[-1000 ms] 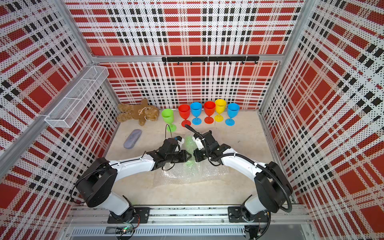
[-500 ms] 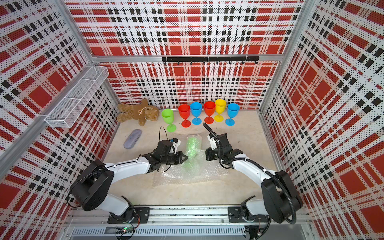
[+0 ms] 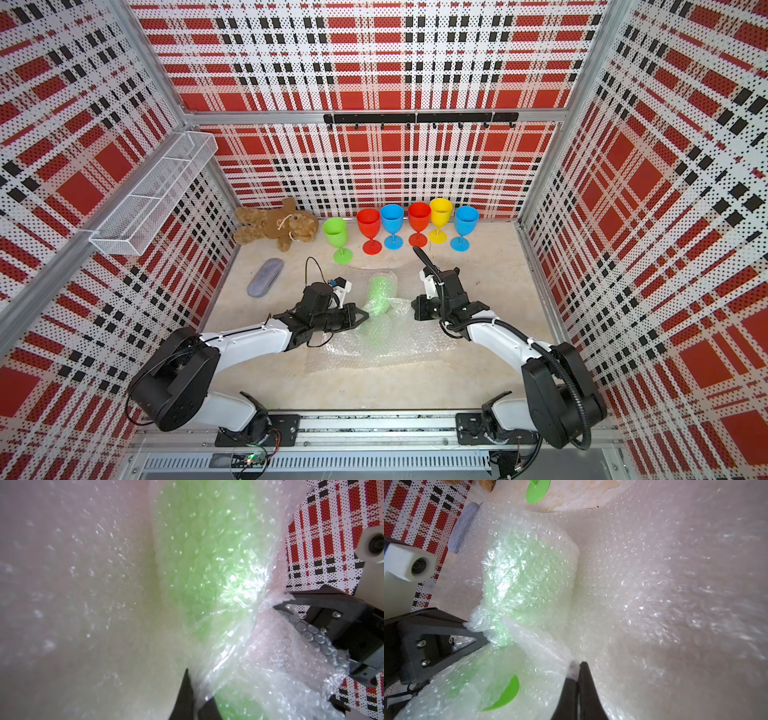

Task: Unpack wine glasses from bubble wrap
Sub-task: Unwrap the bubble wrap.

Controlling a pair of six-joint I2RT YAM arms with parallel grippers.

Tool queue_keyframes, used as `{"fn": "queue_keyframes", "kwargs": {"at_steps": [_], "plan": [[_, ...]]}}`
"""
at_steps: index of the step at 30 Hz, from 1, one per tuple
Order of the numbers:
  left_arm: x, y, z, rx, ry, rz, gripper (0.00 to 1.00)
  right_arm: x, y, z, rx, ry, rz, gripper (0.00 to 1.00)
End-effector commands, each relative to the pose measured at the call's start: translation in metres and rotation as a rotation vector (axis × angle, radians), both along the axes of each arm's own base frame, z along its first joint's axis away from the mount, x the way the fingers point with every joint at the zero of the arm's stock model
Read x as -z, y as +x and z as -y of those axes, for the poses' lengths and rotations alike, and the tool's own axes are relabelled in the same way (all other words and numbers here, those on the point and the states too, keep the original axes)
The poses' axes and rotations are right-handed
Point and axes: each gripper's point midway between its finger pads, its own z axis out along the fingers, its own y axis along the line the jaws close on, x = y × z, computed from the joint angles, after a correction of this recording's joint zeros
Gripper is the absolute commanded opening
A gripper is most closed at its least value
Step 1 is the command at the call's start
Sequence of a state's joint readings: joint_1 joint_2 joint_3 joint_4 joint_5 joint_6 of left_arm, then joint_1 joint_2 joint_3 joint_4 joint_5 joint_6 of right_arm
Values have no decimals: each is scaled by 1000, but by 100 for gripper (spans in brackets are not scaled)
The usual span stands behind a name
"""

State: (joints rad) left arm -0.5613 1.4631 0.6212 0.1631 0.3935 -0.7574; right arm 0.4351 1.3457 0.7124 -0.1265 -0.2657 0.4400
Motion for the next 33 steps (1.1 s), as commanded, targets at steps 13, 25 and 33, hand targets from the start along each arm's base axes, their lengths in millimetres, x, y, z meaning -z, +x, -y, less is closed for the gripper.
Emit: {"fn": "queue_keyframes", "kwargs": {"at_steps": [13, 25, 33], "plan": [[28, 3, -47, -143, 111, -60, 0, 18, 14, 58, 230, -140, 17, 0], [32, 4, -59, -183, 114, -72, 0, 31, 8, 76, 304, -112, -10, 0], [33, 5, -62, -195, 110, -83, 0, 48, 4, 80, 312, -87, -48, 0]]}}
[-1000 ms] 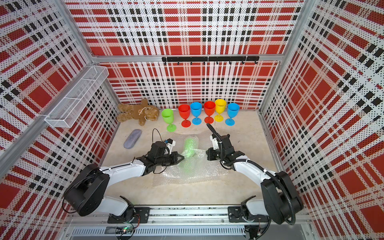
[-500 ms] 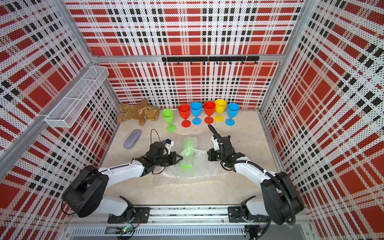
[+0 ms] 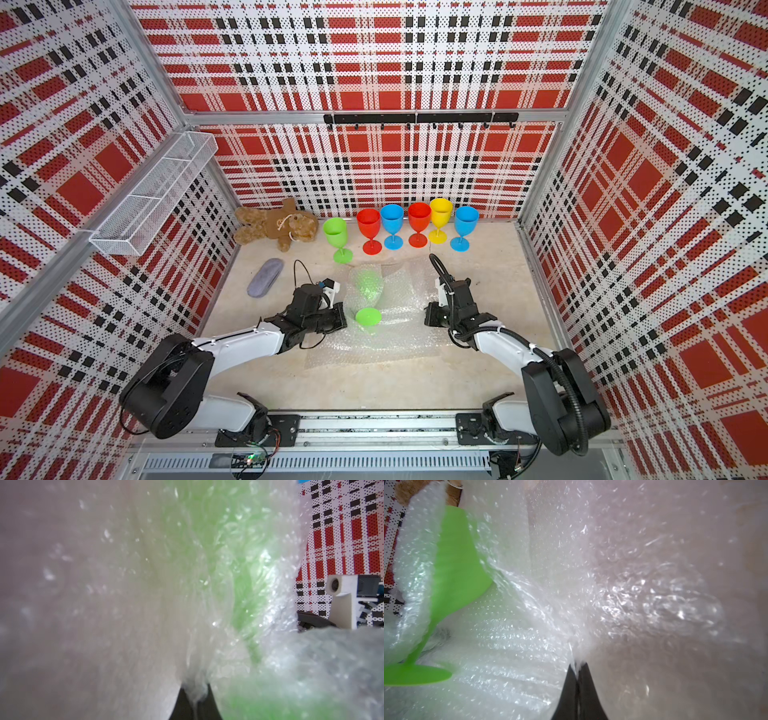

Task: Unpack wine glasses from bubble wrap
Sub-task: Unwrap the bubble wrap.

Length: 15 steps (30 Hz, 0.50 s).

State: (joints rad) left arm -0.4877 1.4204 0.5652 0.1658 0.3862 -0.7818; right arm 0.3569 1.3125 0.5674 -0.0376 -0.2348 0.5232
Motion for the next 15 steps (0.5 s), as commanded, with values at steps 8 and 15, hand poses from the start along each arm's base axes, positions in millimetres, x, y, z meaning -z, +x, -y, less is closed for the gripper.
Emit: {"fn": "queue_keyframes", "kwargs": {"at_steps": [8, 15], "plan": [[-8, 7, -25, -74, 162, 36, 17, -11, 6, 15, 43, -8, 49, 0], [-45, 8, -33, -105, 176, 123, 63, -38, 5, -5, -7, 21, 97, 0]]}}
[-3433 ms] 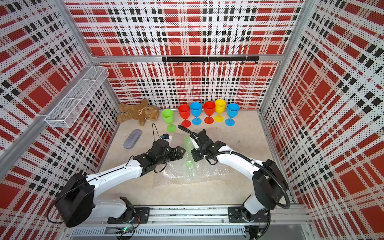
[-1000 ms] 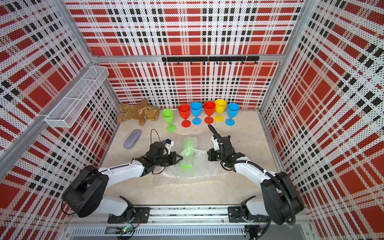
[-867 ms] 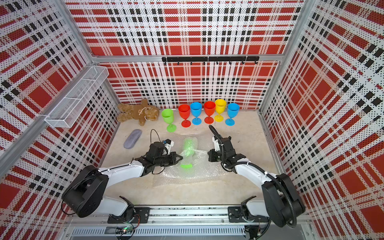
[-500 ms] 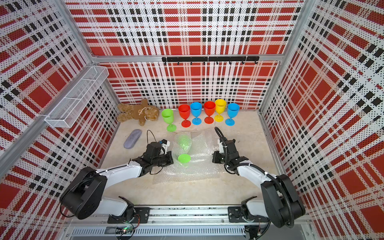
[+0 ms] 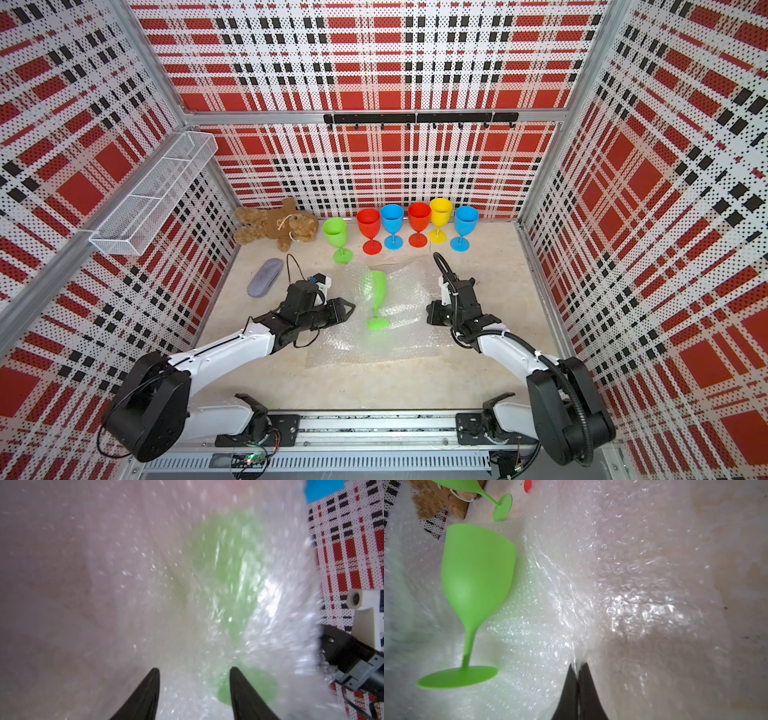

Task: Unpack wine glasses from bubble wrap
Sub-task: Unwrap the bubble wrap.

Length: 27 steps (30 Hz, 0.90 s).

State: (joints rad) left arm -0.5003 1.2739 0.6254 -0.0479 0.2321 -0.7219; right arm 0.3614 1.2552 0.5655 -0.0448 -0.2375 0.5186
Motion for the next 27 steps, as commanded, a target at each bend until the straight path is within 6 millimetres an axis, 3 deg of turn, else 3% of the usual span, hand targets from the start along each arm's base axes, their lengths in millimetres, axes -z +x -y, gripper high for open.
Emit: {"fn": "queue_keyframes", "kwargs": {"at_steps": [1, 4, 8, 11, 14, 17, 19, 22, 27], "plan": [[-19, 6, -16, -48, 74, 59, 65, -24, 6, -5, 3, 13, 51, 0], [-40, 12, -32, -87, 144, 117, 67, -34, 5, -6, 11, 37, 65, 0], [-82, 22, -48, -131, 215, 207, 68, -46, 3, -6, 49, 102, 71, 0], [-123, 24, -27, -76, 172, 285, 65, -55, 0, -11, 37, 140, 77, 0], [-149, 18, 23, 47, 144, 322, 64, -63, -3, -17, 17, 186, 81, 0], [-149, 5, 77, 198, 119, 300, 63, -76, -6, -26, -17, 245, 104, 0], [-142, -1, 101, 261, 115, 275, 60, -86, -8, -29, -28, 283, 126, 0], [-130, -5, 123, 320, 123, 238, 58, -97, -10, -31, -33, 313, 150, 0], [-103, -14, 151, 402, 159, 156, 61, -100, -13, -32, -41, 324, 152, 0]]}}
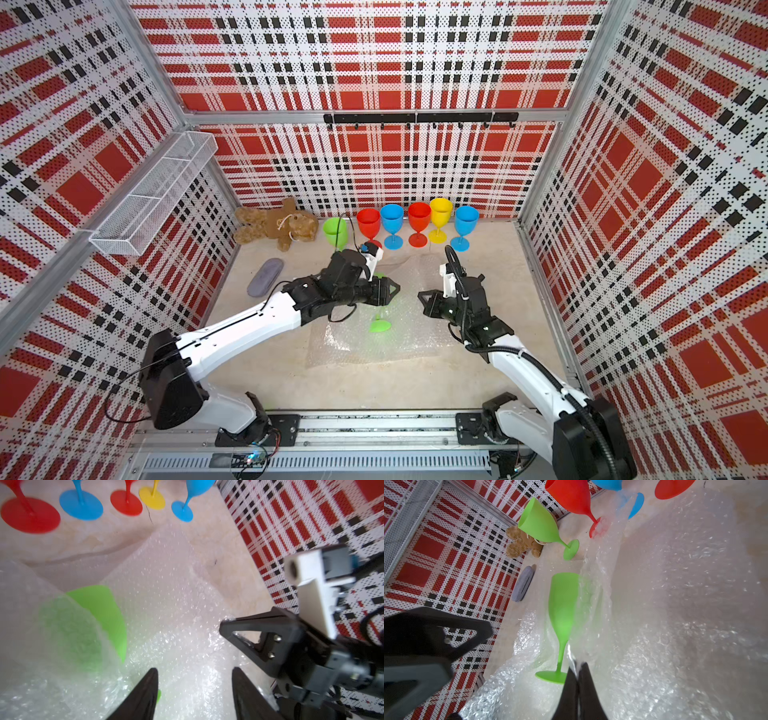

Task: Unpack wine glasses from bubble wrap
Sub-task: Unwrap the bubble wrap.

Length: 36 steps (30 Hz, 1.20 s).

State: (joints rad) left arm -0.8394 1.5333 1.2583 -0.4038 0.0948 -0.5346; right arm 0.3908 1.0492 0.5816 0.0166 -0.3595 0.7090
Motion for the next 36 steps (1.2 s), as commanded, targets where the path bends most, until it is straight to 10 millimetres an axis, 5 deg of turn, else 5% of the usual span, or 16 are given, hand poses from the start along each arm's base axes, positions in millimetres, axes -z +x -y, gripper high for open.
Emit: {"fn": "queue_keyframes", "kwargs": {"at_steps": [1, 5, 9, 14, 20, 30, 36], "plan": [[11, -8, 13, 53, 44, -46, 61, -9, -2, -3, -9, 33, 21, 0], [47, -8, 10, 46, 128, -108, 61, -8, -2, -2, 3, 30, 20, 0], [77, -7, -15, 0, 238, -137, 61, -1, -2, 2, 16, 7, 15, 0], [83, 5, -63, -104, 304, -127, 61, 13, 1, 7, 40, -35, -4, 0], [106, -3, -111, -193, 314, -180, 62, 46, 5, 22, 100, -162, -72, 0], [153, 2, -144, -327, 148, -332, 62, 115, 10, 45, 193, -331, -244, 27], [153, 8, -144, -337, 143, -313, 62, 103, 15, 65, 283, -400, -207, 54]]}}
